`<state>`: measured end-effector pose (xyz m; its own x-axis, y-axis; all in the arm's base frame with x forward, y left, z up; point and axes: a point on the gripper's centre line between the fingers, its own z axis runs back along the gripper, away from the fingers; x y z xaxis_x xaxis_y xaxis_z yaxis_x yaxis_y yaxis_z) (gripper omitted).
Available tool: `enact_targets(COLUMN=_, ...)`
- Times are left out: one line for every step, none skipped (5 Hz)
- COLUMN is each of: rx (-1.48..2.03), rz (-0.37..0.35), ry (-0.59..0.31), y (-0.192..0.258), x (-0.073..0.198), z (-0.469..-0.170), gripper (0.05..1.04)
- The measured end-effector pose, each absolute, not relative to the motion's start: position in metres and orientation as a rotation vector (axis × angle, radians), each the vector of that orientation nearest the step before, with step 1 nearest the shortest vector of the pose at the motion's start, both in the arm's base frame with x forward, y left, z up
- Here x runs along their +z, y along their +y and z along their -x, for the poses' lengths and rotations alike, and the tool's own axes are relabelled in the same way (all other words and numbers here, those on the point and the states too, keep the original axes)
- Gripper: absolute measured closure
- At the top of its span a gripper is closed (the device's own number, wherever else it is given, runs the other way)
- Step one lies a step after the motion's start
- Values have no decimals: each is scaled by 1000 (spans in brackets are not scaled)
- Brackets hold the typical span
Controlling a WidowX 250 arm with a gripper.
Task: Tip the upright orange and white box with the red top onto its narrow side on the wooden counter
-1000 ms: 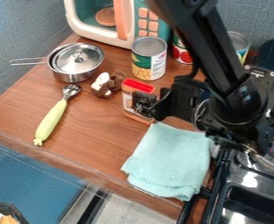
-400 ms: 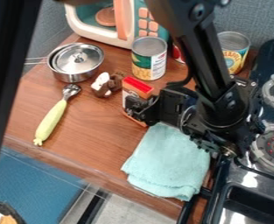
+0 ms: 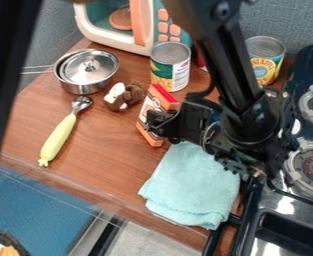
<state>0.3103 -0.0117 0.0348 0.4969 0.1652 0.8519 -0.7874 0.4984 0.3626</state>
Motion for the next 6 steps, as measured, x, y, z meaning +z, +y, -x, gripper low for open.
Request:
enact_targets(rx=659, rz=-788, ry=-816, y=-26, x=56, z=-308, gripper=711)
enact_targets(rx=686, rz=-699, ry=-810, y=-37, x=91, z=-309, gripper=711)
enact_targets(rx=721, rz=-624, ry=-778, y=-40, x=120, z=-309, gripper=711)
enact_targets(rx=855, rz=-501, ry=-628, y=-22, x=145, z=-315, gripper=711)
enact_targets(rx=954, rz=-329, ry=-430, y=-17, x=160, z=-327, gripper=711)
enact_targets(rx=1024, rz=-235, ry=-244, y=-11, x=149, z=-338, gripper=711)
